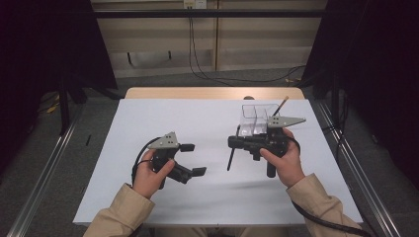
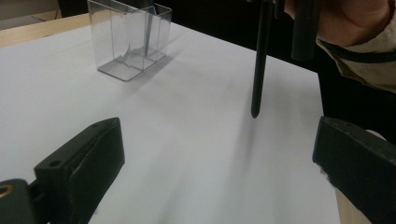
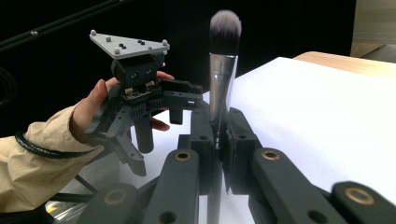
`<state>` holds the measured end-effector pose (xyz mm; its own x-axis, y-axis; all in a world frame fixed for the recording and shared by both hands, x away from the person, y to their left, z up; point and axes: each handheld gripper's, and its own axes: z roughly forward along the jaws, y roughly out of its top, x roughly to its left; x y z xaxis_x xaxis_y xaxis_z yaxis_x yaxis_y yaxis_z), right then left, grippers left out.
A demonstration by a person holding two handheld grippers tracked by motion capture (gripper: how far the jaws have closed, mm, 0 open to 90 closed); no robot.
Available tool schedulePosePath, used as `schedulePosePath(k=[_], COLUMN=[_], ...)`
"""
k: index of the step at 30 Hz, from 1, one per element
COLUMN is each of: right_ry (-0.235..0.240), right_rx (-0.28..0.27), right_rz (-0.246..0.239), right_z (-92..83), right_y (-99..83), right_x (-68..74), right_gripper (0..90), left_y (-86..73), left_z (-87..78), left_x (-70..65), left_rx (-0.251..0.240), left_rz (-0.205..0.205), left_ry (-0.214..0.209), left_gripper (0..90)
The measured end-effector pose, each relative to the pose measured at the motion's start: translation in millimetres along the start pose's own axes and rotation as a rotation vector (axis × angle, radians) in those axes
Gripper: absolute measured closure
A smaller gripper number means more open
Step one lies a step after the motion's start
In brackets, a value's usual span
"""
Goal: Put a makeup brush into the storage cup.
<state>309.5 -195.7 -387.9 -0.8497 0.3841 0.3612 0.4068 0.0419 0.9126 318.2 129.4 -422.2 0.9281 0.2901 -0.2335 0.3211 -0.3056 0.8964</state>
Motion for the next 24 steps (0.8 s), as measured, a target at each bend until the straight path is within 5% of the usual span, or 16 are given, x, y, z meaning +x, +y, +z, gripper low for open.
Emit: schedulePosePath(k=[24], right_ry=[-0.013], right_rx=[-0.007], right_rz=[-0.015], right_z=[-8.2], right_y=[0.4], right_x=[-1.0], right_gripper=[84.1], left_y=[-14.5], left_z=[-39.5], left_x=[11.3], left_rx=[0.012], left_rz=[0.004], left_ry=[0.086], left_gripper=[2.2])
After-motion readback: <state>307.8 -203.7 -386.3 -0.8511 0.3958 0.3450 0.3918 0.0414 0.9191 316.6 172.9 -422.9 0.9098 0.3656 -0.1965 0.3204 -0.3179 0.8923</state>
